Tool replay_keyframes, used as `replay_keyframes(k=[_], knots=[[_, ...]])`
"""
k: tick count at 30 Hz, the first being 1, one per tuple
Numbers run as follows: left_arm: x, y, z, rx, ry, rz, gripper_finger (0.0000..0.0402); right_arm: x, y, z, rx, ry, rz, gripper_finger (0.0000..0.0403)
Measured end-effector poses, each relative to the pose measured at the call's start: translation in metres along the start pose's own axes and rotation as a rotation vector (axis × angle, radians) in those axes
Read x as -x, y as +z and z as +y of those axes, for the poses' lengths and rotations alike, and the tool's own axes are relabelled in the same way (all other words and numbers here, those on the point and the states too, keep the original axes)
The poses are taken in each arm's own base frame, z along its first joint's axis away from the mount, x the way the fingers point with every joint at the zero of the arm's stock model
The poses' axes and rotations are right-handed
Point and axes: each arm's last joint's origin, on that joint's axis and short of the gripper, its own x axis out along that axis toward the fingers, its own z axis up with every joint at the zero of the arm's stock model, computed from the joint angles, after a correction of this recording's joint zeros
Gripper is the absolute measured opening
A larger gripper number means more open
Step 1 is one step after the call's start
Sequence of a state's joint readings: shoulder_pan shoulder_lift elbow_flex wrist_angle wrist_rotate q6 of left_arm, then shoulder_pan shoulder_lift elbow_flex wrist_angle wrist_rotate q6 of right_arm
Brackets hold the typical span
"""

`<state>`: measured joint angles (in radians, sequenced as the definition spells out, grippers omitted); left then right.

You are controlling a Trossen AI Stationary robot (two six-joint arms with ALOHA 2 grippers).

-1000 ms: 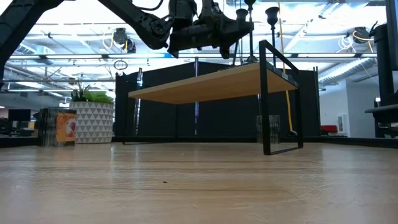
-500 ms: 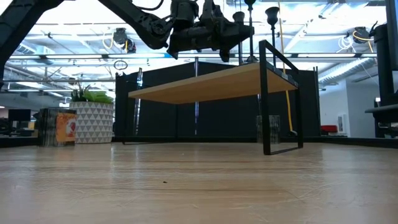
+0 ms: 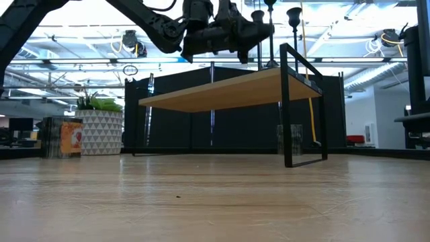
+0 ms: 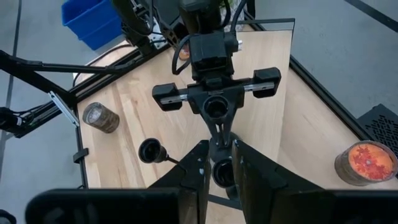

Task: Pick & Place candle stick holders
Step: Put the black candle holder on the shelf

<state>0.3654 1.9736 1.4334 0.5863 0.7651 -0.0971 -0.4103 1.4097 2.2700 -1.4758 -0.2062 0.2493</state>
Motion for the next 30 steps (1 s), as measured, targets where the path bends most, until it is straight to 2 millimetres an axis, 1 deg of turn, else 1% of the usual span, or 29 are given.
replay_keyframes(k=[13, 23, 30], knots=[[-0.001, -0.001, -0.001, 0.008, -0.001, 0.011, 0.0042, -0.001, 0.001, 0.000, 0.000, -0.001, 0.002, 0.0059], [-0.002, -0.008, -0.002, 0.023, -0.001, 0.066, 0.0042, -0.012, 0.005, -0.001, 0.001, -0.002, 0.029, 0.0059], [-0.002, -0.011, -0.002, 0.044, 0.004, 0.087, 0.0042, -0.016, 0.006, -0.002, -0.001, -0.002, 0.038, 0.0059]])
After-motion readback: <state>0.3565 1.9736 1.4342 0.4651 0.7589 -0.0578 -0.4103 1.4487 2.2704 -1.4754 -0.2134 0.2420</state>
